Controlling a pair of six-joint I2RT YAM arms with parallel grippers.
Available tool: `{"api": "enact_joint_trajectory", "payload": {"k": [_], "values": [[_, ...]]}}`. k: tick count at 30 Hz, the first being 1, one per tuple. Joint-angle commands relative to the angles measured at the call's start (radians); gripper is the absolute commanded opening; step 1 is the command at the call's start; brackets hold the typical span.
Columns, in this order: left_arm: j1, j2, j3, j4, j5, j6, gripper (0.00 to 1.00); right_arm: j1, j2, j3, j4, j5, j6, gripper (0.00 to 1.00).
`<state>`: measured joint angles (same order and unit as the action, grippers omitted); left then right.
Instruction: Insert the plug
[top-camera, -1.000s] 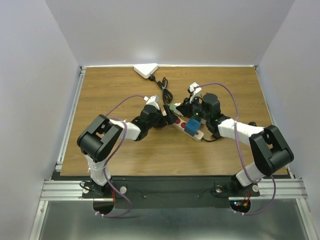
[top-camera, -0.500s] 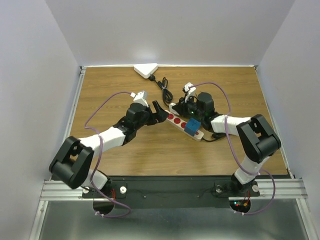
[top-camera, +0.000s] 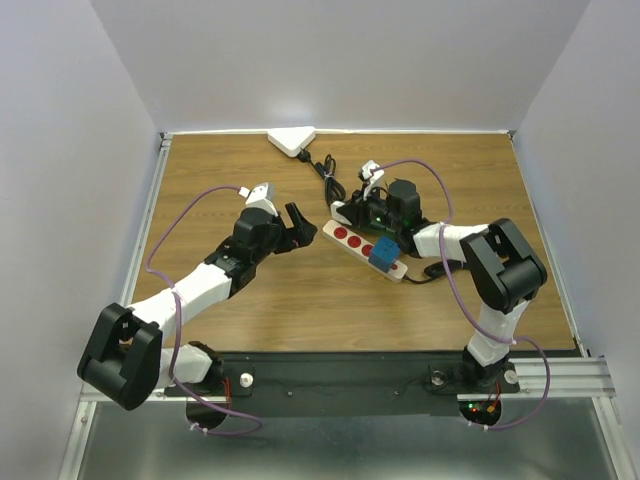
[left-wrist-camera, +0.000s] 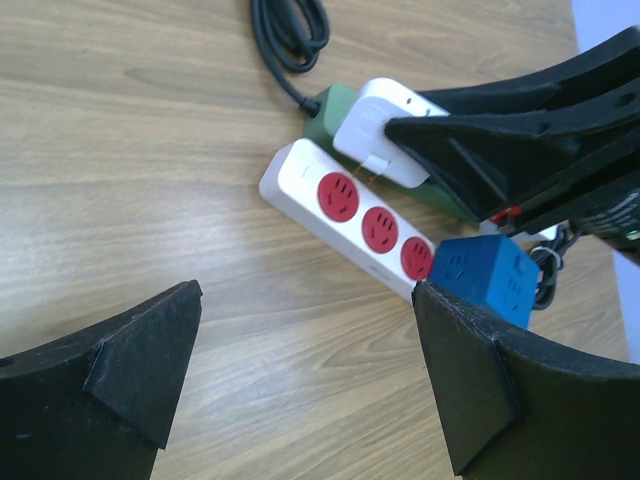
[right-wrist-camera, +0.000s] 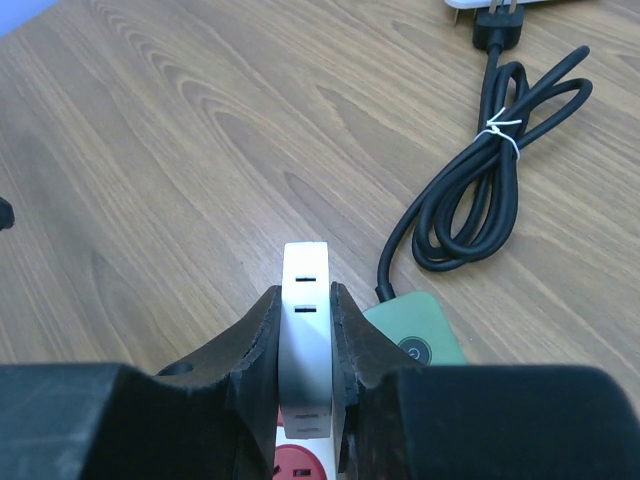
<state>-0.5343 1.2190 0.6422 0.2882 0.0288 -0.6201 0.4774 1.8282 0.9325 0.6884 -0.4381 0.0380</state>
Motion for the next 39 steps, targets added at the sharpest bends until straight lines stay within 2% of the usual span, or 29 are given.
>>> {"api": "enact_joint_trajectory", "payload": {"k": [1, 19, 39], "values": [[0.01, -0.03, -0.022, -0.004, 0.0, 0.023, 0.99, -0.003, 0.003, 0.016, 0.079, -0.017, -0.01, 0.0], [0.016, -0.055, -0.052, 0.009, 0.014, 0.02, 0.99, -0.002, 0.029, 0.006, 0.092, -0.047, 0.013, 0.01], [0.023, -0.082, -0.082, 0.02, 0.022, 0.016, 0.99, 0.023, 0.029, -0.037, 0.092, -0.004, -0.015, 0.0]]}}
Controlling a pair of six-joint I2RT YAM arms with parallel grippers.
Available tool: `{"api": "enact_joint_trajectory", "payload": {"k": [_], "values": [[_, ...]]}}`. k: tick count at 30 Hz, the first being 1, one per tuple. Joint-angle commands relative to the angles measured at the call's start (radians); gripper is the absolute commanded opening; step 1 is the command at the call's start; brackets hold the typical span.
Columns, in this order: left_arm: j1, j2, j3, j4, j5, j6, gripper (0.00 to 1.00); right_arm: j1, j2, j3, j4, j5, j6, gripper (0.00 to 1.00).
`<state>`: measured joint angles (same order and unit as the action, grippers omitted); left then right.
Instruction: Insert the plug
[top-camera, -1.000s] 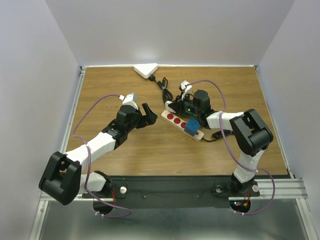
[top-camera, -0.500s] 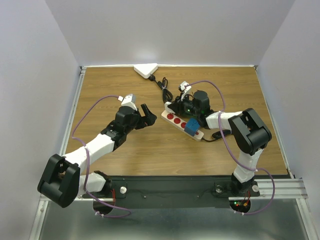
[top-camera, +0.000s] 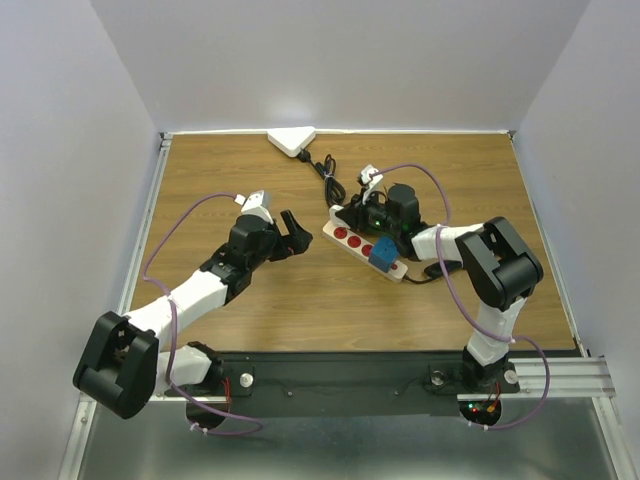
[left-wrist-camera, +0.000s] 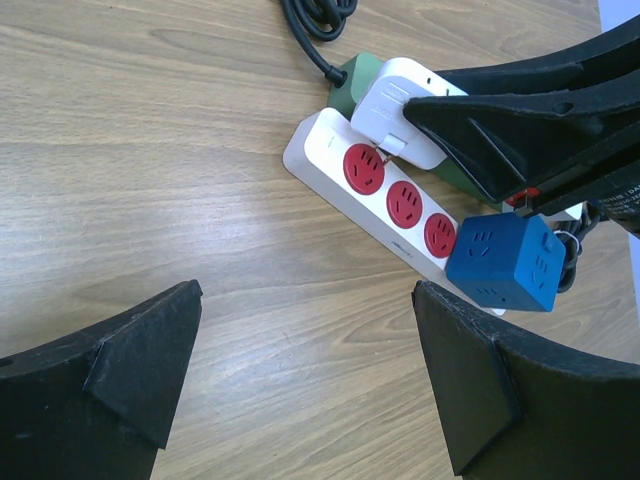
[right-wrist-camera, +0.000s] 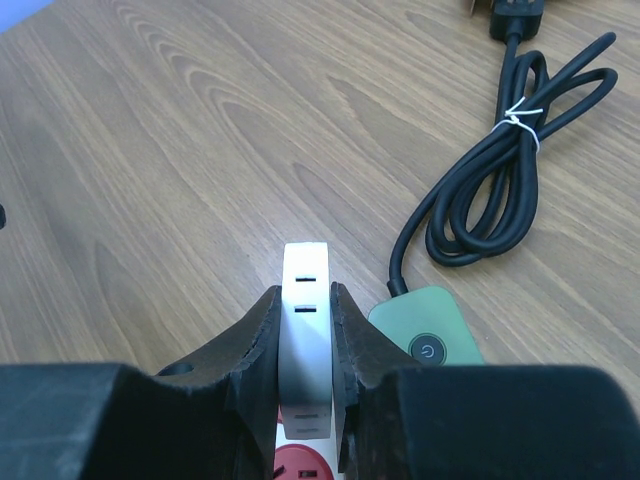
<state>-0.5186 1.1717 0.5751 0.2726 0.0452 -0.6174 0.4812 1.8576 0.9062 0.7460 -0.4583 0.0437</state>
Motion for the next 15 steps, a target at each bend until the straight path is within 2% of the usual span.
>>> {"api": "enact_joint_trajectory", "payload": {"k": [1, 15], "values": [[0.008, -0.035, -0.018, 0.034, 0.007, 0.013, 0.99, 0.02, 0.003, -0.006, 0.036, 0.017, -0.024, 0.0], [0.011, -0.056, -0.04, 0.036, 0.01, 0.007, 0.99, 0.028, 0.009, 0.019, 0.041, 0.044, -0.033, 0.0]]}}
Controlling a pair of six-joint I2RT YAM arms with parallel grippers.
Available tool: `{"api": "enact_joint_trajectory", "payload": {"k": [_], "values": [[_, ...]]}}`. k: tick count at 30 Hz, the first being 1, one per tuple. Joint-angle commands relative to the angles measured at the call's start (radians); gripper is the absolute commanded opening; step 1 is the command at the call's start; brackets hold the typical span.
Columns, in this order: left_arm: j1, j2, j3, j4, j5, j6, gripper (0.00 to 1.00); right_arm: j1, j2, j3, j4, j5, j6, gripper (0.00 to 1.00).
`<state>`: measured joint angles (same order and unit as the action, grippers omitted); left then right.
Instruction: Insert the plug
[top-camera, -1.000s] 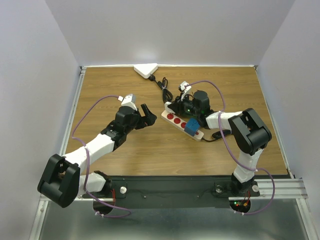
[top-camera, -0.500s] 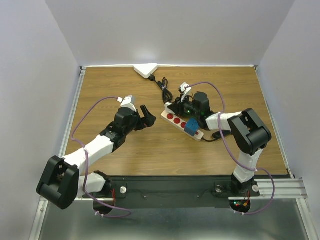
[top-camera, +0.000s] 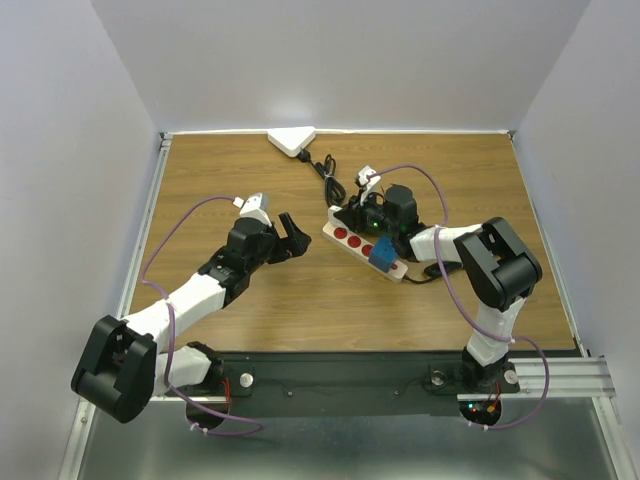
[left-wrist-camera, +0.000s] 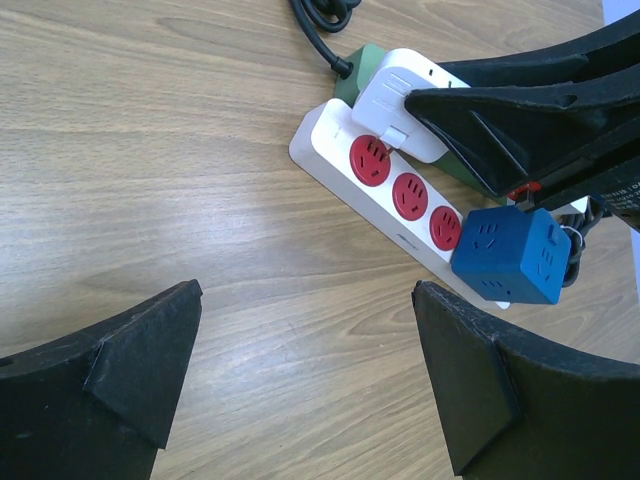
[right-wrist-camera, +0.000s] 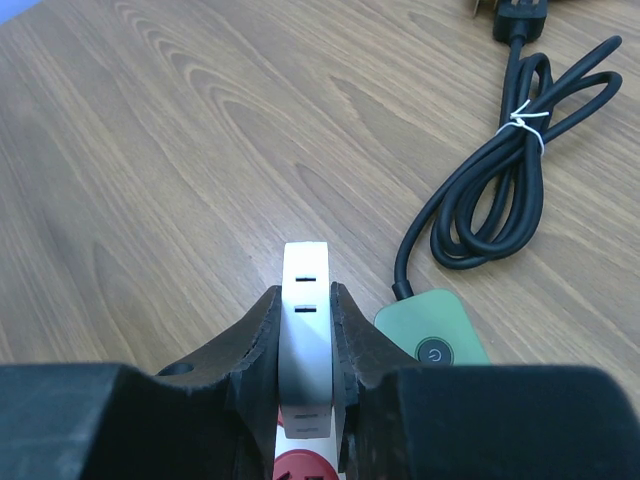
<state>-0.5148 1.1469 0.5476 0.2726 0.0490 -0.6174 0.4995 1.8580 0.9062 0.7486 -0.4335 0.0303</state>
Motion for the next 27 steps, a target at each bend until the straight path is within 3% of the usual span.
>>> {"api": "enact_joint_trajectory", "payload": {"k": [1, 27], "values": [[0.007, -0.035, -0.012, 0.034, 0.006, 0.008, 0.99, 0.011, 0.01, 0.016, 0.038, 0.021, -0.02, 0.0], [0.009, -0.027, -0.012, 0.039, 0.011, 0.03, 0.99, 0.03, -0.043, -0.194, 0.241, 0.082, -0.052, 0.0]]}}
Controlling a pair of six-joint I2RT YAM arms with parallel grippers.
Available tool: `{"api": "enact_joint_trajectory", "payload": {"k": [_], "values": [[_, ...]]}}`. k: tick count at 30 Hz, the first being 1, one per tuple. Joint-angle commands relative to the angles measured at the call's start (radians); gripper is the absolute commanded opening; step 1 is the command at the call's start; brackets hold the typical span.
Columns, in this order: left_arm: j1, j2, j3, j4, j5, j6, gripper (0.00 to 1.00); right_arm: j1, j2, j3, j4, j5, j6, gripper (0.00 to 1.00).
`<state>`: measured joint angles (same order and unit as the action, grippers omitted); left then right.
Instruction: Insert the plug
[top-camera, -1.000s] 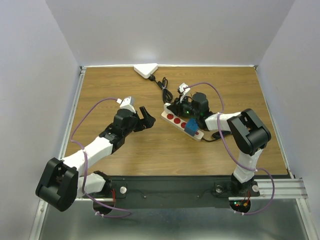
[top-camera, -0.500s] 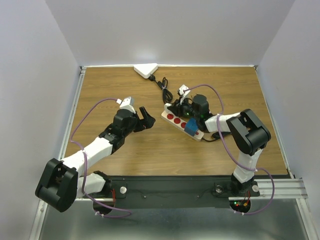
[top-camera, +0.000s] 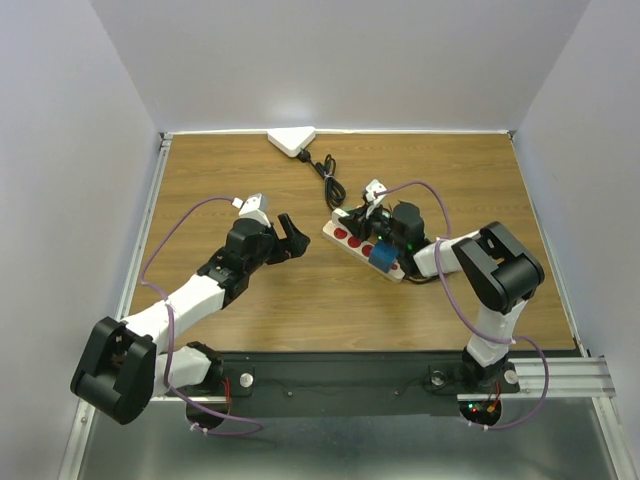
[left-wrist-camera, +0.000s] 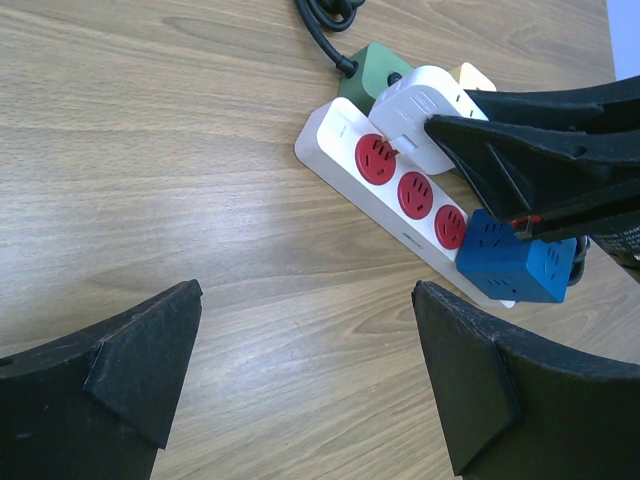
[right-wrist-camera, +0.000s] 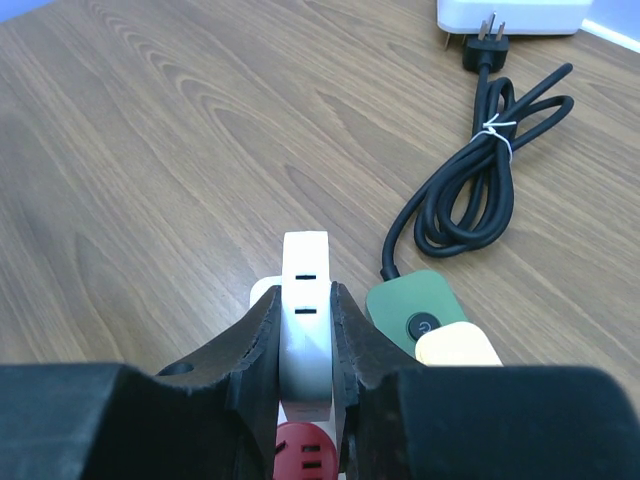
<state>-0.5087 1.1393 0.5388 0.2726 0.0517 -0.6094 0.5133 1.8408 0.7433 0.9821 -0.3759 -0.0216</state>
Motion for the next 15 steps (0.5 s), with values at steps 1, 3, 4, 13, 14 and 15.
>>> {"api": "enact_joint_trajectory", "payload": {"k": [1, 3, 4, 13, 14, 15], "values": [[0.002, -0.019, -0.003, 0.039, 0.01, 0.023, 0.99, 0.024, -0.025, -0.038, 0.009, 0.026, -0.001, 0.0], [0.004, -0.016, -0.005, 0.04, 0.01, 0.025, 0.99, 0.031, -0.028, -0.044, 0.007, 0.038, -0.003, 0.0], [0.004, -0.015, -0.005, 0.042, 0.011, 0.026, 0.99, 0.033, -0.026, -0.05, 0.009, 0.042, -0.003, 0.0], [0.004, -0.003, -0.005, 0.053, 0.031, 0.034, 0.99, 0.054, -0.017, -0.085, 0.001, 0.084, -0.021, 0.0], [0.006, -0.004, -0.005, 0.054, 0.031, 0.036, 0.99, 0.053, -0.017, -0.088, -0.003, 0.103, -0.026, 0.0], [0.006, -0.004, -0.005, 0.054, 0.031, 0.037, 0.99, 0.054, -0.018, -0.091, -0.006, 0.114, -0.029, 0.0]]}}
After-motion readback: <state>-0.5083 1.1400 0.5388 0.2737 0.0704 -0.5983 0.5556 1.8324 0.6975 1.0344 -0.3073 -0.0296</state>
